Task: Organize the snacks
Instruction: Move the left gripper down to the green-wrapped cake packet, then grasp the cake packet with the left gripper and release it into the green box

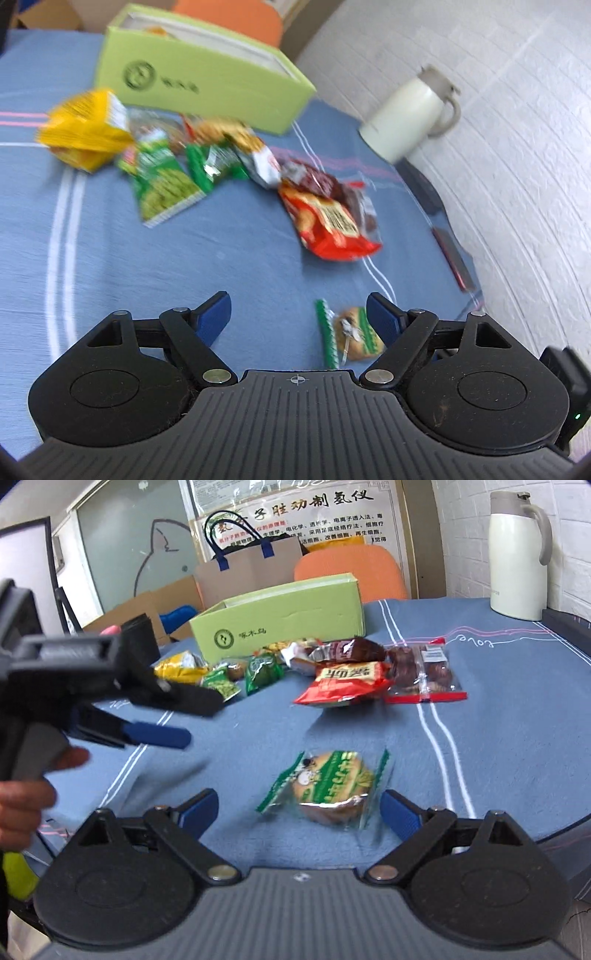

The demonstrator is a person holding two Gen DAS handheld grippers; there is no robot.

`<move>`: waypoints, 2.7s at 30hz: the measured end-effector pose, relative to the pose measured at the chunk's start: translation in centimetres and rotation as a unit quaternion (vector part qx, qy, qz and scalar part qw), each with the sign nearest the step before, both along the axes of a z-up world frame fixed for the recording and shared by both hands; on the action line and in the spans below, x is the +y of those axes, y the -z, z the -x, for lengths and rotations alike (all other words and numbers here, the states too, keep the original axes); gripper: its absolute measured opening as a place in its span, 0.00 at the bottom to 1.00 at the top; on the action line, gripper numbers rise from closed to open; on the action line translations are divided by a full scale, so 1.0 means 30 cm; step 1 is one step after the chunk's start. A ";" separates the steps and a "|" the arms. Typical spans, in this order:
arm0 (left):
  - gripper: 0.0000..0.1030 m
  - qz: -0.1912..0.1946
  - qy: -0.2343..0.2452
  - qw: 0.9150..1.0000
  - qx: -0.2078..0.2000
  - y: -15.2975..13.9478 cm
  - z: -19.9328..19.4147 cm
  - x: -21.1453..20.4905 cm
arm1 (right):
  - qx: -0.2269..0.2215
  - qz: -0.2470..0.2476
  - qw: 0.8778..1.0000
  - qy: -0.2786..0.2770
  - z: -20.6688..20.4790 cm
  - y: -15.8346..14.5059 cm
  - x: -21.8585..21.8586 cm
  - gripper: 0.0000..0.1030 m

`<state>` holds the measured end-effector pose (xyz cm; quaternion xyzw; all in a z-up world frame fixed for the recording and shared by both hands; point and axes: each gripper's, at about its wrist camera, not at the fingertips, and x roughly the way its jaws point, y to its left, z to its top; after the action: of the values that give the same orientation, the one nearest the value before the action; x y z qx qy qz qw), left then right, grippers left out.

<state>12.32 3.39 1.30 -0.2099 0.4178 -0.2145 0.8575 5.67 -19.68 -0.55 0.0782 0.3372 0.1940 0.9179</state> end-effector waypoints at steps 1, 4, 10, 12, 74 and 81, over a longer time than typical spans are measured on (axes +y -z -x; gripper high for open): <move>0.68 0.000 -0.009 1.000 -0.005 -0.008 0.005 0.024 | 0.001 -0.006 1.000 -0.010 -0.002 -0.004 0.015 0.91; 0.69 -0.003 -0.036 0.999 -0.010 -0.015 0.000 0.088 | -0.003 -0.022 0.998 -0.050 -0.026 -0.021 0.096 0.91; 0.68 -0.009 -0.070 0.997 0.009 0.018 -0.022 0.187 | -0.013 -0.027 0.993 -0.116 -0.086 -0.040 0.255 0.91; 0.68 -0.007 -0.070 0.997 0.011 0.028 -0.022 0.205 | -0.031 -0.017 0.994 -0.104 -0.078 -0.059 0.242 0.91; 0.10 -0.064 -0.009 0.996 -0.055 -0.058 -0.143 0.006 | -0.106 0.069 0.990 -0.069 -0.178 -0.141 0.314 0.71; 0.12 -0.085 -0.045 0.988 -0.122 -0.238 -0.369 0.033 | -0.164 0.068 0.981 -0.083 -0.472 -0.280 0.348 0.72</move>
<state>23.40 4.38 8.43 -0.1269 0.3166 -0.1639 0.9256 19.84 -9.23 7.85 -0.0457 0.1997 0.2559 0.9447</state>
